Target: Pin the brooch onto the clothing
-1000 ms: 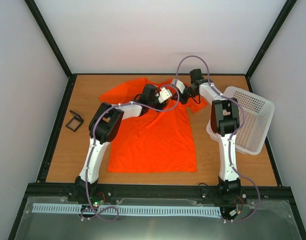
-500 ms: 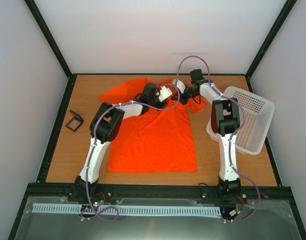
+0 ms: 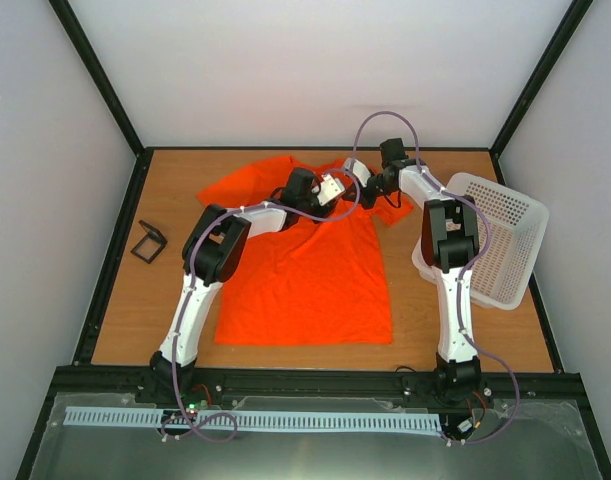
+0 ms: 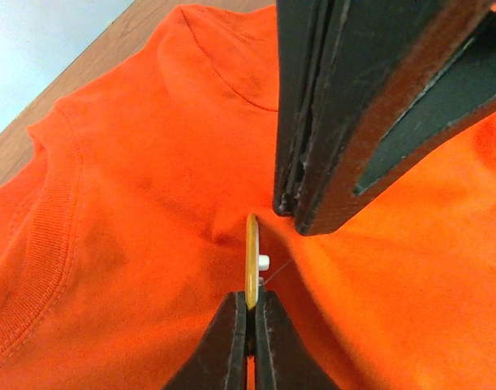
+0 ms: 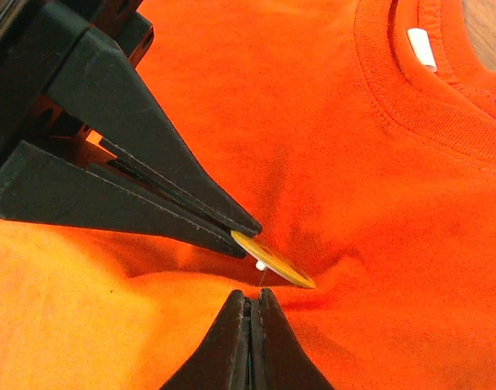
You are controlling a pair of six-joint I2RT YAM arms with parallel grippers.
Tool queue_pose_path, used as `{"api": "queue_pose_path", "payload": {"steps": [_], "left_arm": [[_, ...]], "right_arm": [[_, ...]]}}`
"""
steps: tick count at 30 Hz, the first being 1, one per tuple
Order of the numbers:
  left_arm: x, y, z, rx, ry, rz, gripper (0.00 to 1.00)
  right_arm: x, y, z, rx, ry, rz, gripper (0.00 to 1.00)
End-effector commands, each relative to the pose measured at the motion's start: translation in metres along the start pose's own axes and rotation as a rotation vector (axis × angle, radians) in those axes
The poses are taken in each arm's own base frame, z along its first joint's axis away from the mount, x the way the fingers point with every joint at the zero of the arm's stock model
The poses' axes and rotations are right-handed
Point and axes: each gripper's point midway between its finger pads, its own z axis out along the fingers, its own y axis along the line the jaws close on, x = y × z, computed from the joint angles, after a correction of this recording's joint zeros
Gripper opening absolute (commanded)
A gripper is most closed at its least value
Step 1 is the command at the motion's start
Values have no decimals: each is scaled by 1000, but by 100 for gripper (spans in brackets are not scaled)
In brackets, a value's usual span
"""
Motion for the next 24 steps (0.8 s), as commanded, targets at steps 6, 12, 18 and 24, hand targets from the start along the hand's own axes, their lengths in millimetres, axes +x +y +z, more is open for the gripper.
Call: {"api": "queue_pose_path", "payload": {"steps": [6, 12, 18, 24], "left_arm": [[-38, -3, -12, 54, -91, -76, 1], [-53, -1, -19, 60, -126, -98, 1], [-64, 0, -24, 74, -151, -118, 1], [-66, 8, -33, 69, -166, -132, 1]], "right_arm": [[-20, -3, -17, 24, -35, -39, 3], [-14, -3, -15, 26, -19, -37, 3], [-9, -3, -12, 25, -10, -34, 3], [-5, -3, -10, 25, -3, -28, 3]]}}
